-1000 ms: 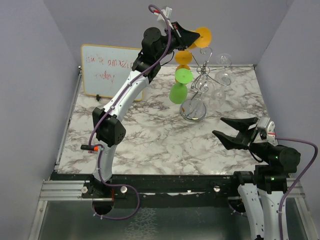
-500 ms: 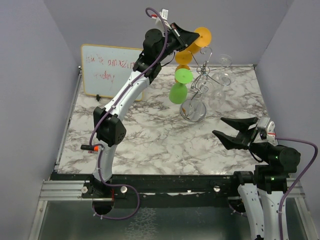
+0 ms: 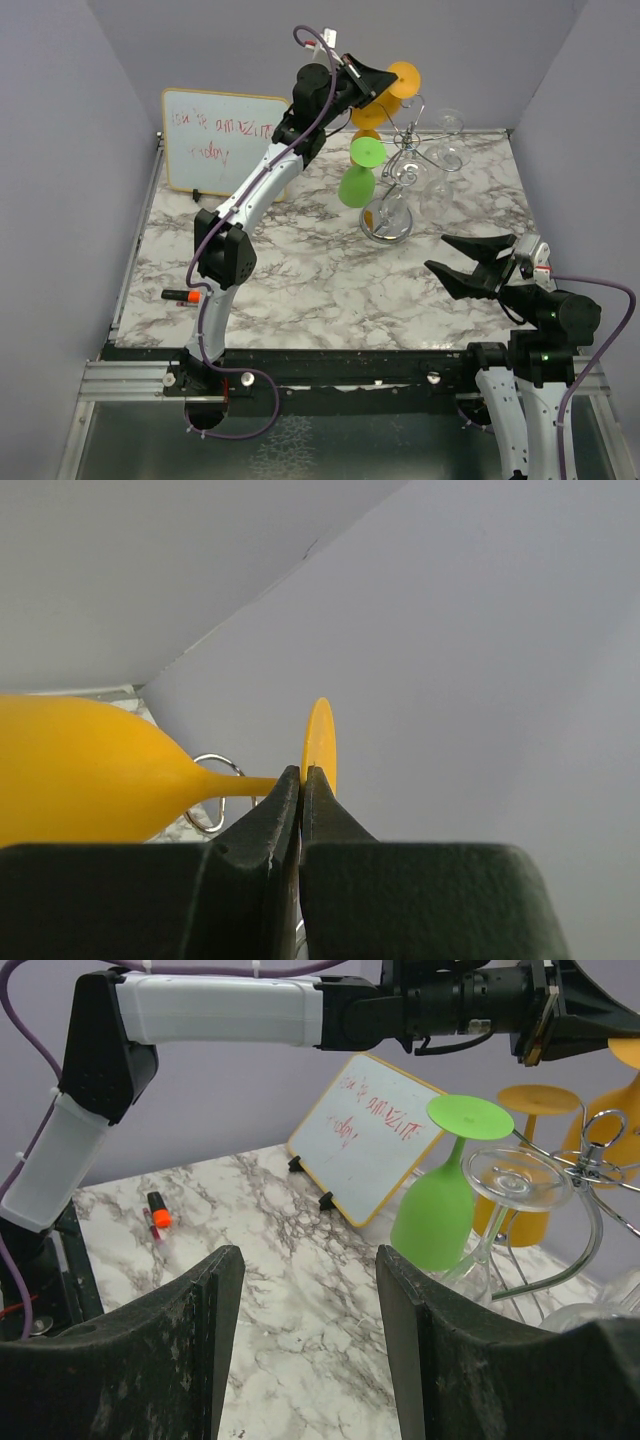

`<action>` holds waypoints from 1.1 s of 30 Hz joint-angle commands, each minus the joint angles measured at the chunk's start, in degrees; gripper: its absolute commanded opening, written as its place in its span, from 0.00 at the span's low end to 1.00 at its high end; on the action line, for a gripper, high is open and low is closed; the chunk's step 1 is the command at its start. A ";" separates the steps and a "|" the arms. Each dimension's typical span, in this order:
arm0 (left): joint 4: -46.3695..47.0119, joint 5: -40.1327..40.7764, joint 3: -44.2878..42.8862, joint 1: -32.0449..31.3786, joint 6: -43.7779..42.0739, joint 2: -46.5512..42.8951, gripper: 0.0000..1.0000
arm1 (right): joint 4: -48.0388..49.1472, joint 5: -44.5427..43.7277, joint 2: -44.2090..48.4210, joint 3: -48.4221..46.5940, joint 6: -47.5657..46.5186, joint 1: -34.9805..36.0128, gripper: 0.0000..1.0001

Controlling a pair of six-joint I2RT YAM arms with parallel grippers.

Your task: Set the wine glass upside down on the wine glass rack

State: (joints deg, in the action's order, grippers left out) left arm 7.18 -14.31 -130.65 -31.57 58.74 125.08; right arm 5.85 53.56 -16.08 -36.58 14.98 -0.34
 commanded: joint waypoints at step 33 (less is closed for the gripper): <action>4.61 -0.77 6.61 -0.85 9.73 -0.84 0.00 | -0.66 -1.62 0.91 0.33 0.31 0.34 0.61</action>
State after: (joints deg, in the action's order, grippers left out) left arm 11.00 -14.11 -124.46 -31.86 65.93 125.08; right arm 5.87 53.23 -16.05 -36.56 15.00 -0.34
